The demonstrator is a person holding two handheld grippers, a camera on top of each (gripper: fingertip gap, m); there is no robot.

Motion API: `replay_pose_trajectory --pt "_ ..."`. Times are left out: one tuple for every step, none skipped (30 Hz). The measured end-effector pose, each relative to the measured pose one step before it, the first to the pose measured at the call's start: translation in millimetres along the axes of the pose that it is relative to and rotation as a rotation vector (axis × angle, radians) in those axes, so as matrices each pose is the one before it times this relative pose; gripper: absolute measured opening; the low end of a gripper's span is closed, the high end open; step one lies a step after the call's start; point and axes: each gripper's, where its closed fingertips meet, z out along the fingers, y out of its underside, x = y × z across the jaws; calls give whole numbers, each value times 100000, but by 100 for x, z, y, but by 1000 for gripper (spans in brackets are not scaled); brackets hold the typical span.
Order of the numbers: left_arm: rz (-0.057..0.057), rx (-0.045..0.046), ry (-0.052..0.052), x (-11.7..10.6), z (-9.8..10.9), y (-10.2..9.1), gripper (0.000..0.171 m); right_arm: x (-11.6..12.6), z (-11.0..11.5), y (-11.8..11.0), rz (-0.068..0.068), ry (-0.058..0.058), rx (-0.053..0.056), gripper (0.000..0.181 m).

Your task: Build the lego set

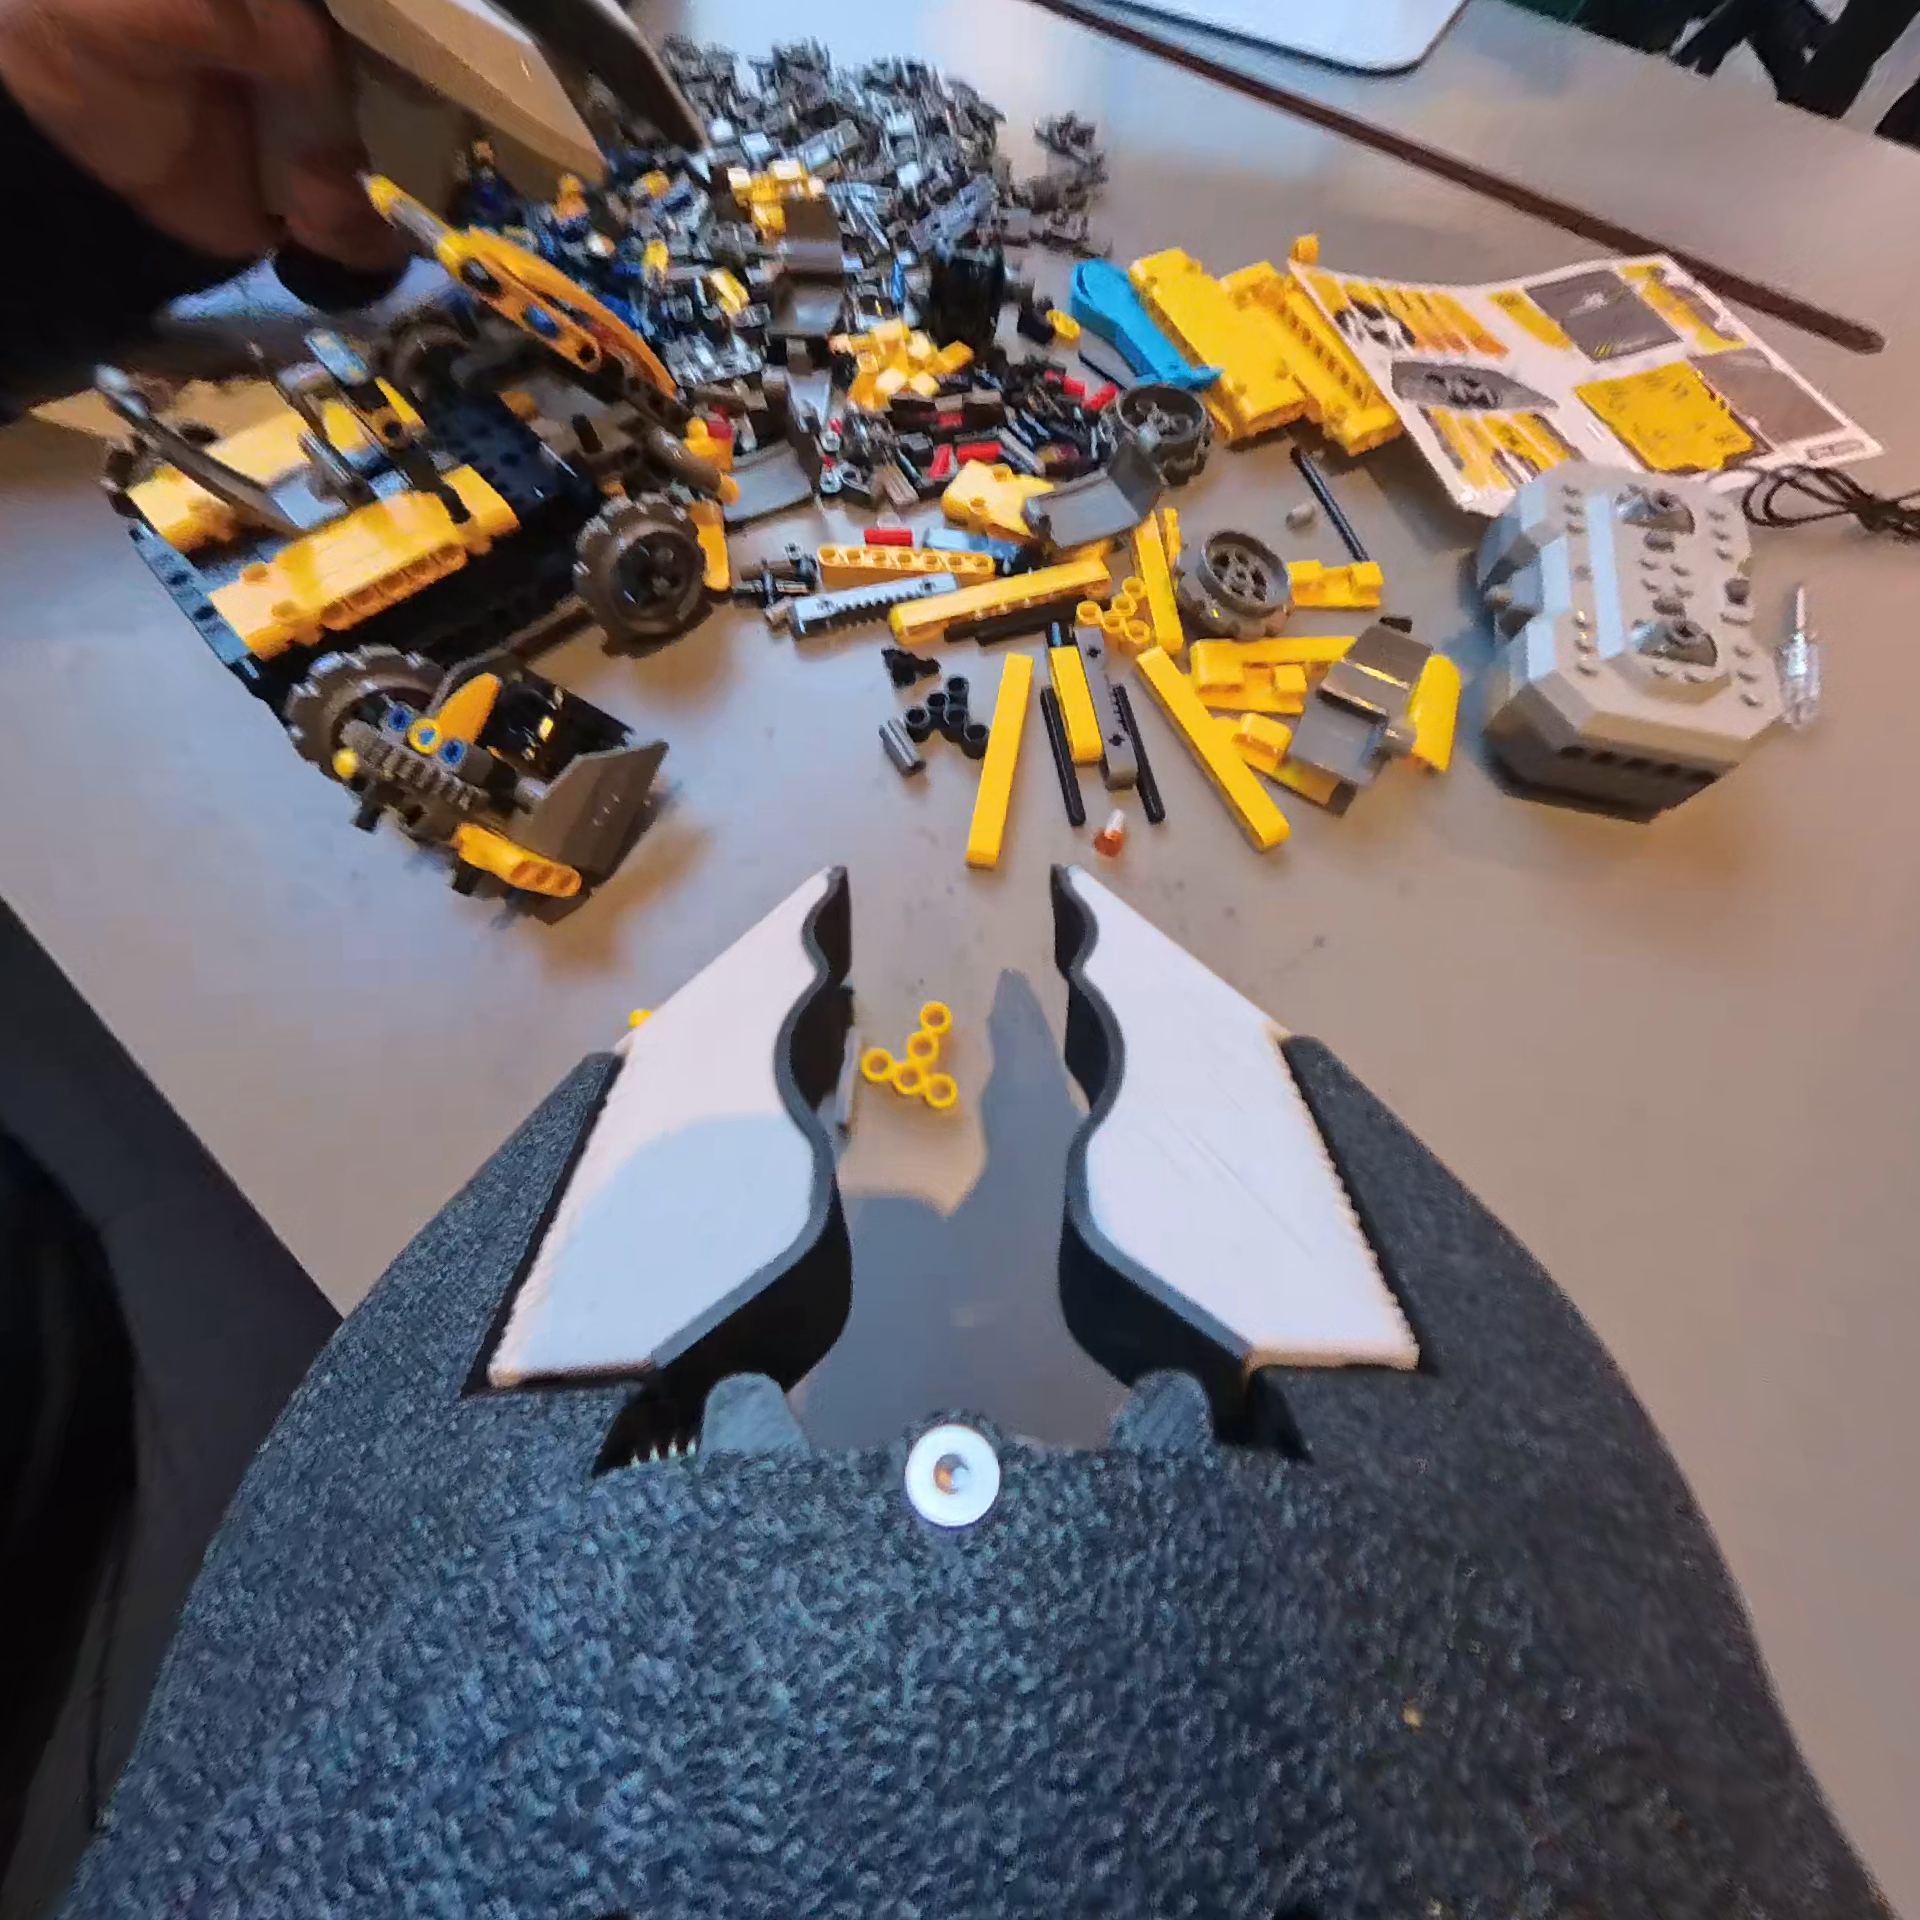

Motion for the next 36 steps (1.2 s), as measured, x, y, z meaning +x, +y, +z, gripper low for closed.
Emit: replay_pose_trajectory --pt "-66 1130 -82 65 -111 -266 37 -197 102 -357 1291 -581 1774 42" --pt "7 1028 16 115 -83 -265 37 -26 138 -310 2054 62 1420 48" --pt "98 878 89 158 -50 -260 37 -94 181 -237 2030 -644 1332 52" --pt "275 891 286 201 -42 -247 37 -175 193 -225 1935 -1344 1449 52" --pt "452 465 528 229 -22 -137 37 -54 184 -295 1536 -301 2019 52" --pt "433 -265 325 169 -5 -13 37 23 161 -232 1056 295 1683 52" --pt "518 -477 -8 94 -3 48 37 -46 149 -121 1004 -172 788 53" --pt "600 -230 -241 37 -18 8 37 -71 123 -80 984 -208 449 55" --pt "383 -48 -296 5 -13 -26 37 35 74 -40 693 484 431 58" --pt "37 58 -72 9 -13 -40 37 12 37 7 380 378 310 60" --pt "-164 154 220 70 -18 -59 37 -78 -4 73 115 -44 165 60" --pt "-179 162 239 108 -15 -85 37 -15 -57 83 -114 383 232 60" --pt "-125 132 20 130 -31 -138 37 11 -69 113 -284 679 349 60" --pt "295 62 -158 165 -50 -187 37 -12 -80 151 -205 395 226 60" --pt "1162 -313 -666 149 -104 -196 37 -71 -93 179 -43 51 114 60" --pt "1681 -321 -1306 69 -160 -257 37 -69 -96 165 -176 284 300 59" --pt "1554 71 -1305 60 -215 -326 37 4 -138 140 -472 1036 570 58" --pt "1226 124 -1488 36 -270 -291 37 -15 -157 129 -652 968 328 57" --pt "-984 -799 -2558 1 -449 -175 38 -95 -221 76 -801 397 -269 57" --pt "-2587 -761 -2160 340 -741 -245 38 -94 -313 -41 -1446 367 -203 57" --pt "-1095 -149 -197 911 -1033 -298 36 50 -373 -140 -2111 1075 439 57" --pt "1520 -1177 -802 1043 -1270 -24 33 200 -360 -154 -1774 1411 592 56" --pt "3057 -3661 -5631 371 -1496 521 28 232 -315 -156 -687 917 682 55" --pt "3675 -4609 -9966 -364 -1760 972 24 199 -262 -199 377 253 1036 55" --pt "3282 -4055 -10893 -743 -1970 1323 20 239 -241 -227 1039 363 1270 55" --pt "1879 -4203 -10500 -1023 -2069 1808 10 308 -246 -265 958 947 1580 54" --pt "-98 -4874 -9941 -1345 -2033 2307 0 286 -266 -288 263 992 1722 54" --pt "-2776 -5050 -9646 -1694 -1887 2679 0 291 -315 -275 -599 1148 1449 53" --pt "-4721 -5184 -8888 -1953 -1653 2967 0 410 -325 -219 -1368 1874 923 52" --pt "-5219 -5762 -7913 -2036 -1361 3223 0 463 -294 -111 -1842 1917 -60 51" --pt "-4684 -5579 -7179 -1987 -1018 3282 0 469 -253 -32 -1740 1646 -956 51" --pt "-3978 -4615 -6099 -1758 -580 3153 0 456 -182 -79 -1111 1362 -881 51" --pt "-3487 -5300 -3544 -1264 -151 3112 0 346 -104 -218 -53 590 -396 51" --pt "-3489 -5432 -977 -694 149 2815 0 133 -36 -356 1040 -666 41 51" --pt "-4646 4367 1057 -174 -215 850 0 -66 21 -572 1522 -1405 899 51" --pt "-4569 2508 1446 33 -569 577 0 -128 29 -728 1194 -1069 1701 51"
